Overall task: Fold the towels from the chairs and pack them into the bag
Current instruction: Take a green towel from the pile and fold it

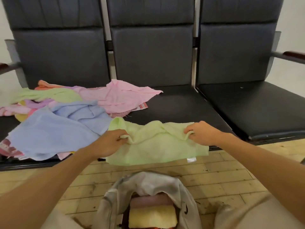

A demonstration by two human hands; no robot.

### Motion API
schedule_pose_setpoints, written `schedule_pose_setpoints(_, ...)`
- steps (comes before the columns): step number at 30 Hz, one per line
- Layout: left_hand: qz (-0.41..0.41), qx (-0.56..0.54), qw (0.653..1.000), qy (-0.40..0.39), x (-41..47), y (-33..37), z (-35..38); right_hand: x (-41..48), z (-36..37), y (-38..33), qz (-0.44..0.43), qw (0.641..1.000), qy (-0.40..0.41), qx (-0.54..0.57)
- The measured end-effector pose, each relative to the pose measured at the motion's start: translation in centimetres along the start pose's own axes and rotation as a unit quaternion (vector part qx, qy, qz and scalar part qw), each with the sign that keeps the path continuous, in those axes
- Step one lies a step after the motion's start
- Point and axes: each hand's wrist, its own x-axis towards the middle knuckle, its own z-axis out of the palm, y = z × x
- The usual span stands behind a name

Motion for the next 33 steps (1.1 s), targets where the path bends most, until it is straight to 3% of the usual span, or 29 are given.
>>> schedule_pose_setpoints(9,0.035,-0.04,0.996,0.071,2.6,-0.7,0.5,4.0,1.5,0.5,0.017,1.0,0.01,-0.012)
schedule_pose_setpoints(16,0.004,-0.198,0.967,0.159,0.2,0.0,-2.4,1.3,-1.5,0.7,0.017,0.97,0.192,0.15)
schedule_pose_setpoints(20,0.01,-0.22,0.97,0.108,-2.0,-0.7,-3.9,-1.1,-2.6,1.8,0.001,0.968,0.188,0.163)
schedule_pose_setpoints(22,-0.006,-0.213,0.976,0.046,-2.6,-0.9,-3.9,-1.8,-2.8,2.5,0.006,0.983,0.135,0.126)
schedule_pose_setpoints(25,-0.03,-0.096,0.992,-0.073,-2.8,-0.9,-3.3,-1.9,-2.3,3.3,0.026,0.997,0.027,0.066)
schedule_pose_setpoints(27,-0.042,-0.087,0.991,-0.098,-2.5,-0.7,-3.3,-1.8,-2.0,3.2,0.058,0.995,-0.009,0.078)
schedule_pose_setpoints(29,-0.05,-0.123,0.989,-0.071,-2.1,-0.4,-3.3,-1.7,-2.1,2.7,0.091,0.989,0.003,0.116)
schedule_pose_setpoints(33,-0.087,-0.042,0.988,0.122,-0.4,-0.9,-2.5,-0.3,-1.7,1.9,0.159,0.982,0.035,0.093)
